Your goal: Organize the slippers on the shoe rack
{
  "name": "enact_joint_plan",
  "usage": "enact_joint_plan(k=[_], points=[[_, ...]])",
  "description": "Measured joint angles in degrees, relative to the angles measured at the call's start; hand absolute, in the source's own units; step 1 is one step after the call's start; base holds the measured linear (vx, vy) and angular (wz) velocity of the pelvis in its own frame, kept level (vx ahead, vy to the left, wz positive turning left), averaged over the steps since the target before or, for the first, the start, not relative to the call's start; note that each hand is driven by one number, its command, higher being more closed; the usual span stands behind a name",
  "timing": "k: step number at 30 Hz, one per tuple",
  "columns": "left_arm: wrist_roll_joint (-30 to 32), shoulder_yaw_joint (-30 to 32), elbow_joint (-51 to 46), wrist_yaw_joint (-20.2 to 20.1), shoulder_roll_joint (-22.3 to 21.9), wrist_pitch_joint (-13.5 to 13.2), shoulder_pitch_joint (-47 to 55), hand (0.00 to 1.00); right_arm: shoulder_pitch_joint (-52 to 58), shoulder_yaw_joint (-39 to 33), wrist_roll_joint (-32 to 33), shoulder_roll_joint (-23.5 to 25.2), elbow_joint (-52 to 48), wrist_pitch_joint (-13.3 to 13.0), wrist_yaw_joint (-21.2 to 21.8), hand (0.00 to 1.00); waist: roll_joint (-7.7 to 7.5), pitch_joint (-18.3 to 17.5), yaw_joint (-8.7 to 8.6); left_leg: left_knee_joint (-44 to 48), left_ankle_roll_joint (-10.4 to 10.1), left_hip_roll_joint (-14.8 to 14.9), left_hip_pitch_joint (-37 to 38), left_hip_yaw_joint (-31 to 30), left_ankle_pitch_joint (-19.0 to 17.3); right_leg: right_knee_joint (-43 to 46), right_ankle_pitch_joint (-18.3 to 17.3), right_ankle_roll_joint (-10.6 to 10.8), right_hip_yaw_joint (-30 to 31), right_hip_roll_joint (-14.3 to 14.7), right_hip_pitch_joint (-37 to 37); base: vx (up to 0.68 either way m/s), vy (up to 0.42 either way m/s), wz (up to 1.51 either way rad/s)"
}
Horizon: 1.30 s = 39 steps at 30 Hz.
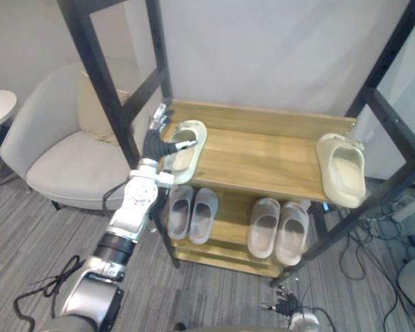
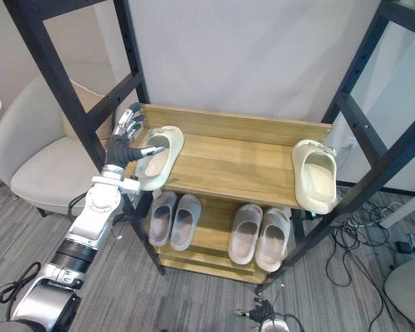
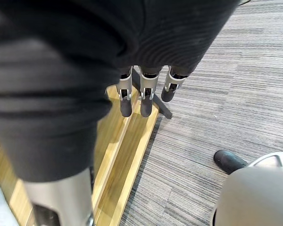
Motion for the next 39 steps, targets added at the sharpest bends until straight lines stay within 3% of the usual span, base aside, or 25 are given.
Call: enact_joint_plan(k=[9, 26, 39], points=[[3.3, 0.4, 4.4, -0.2, 4.0, 1.2, -3.9, 0.0, 1.8, -0.3, 0.0, -0.5, 0.0, 0.0, 0.5, 0.0, 0.24, 0.2, -0.76, 0.0, -0.3, 0.1, 0.0, 0.2, -0.2, 0.0, 0.0, 0.0, 0.5, 0.1, -0.2, 0.0, -0.001, 0.0], [11.1, 0.2, 17.2, -2.5, 7.5, 3.5, -11.3, 0.0, 3.9, -0.9, 0.1, -1.0, -0.1, 0.0, 1.7, 0.0, 0.92, 1.1, -1.71, 0.0, -0.5, 0.6, -0.1, 1.7, -0.4, 2.2, -0.9, -0.5, 2.8, 0.1, -2.5, -0.01, -0.006, -0.06], [19.2, -1.1, 24.6, -4.8, 10.9, 5.4, -14.9, 0.0, 6.2, -2.1, 2.4, -0.8, -2.5, -1.3, 2.6, 0.0, 1.48, 1.7, -1.96, 0.0, -2.1, 2.6, -1.2, 3.1, -0.4, 4.3, -2.3, -1.6, 4.8, 1.3, -5.8, -0.02, -0.021, -0.09]])
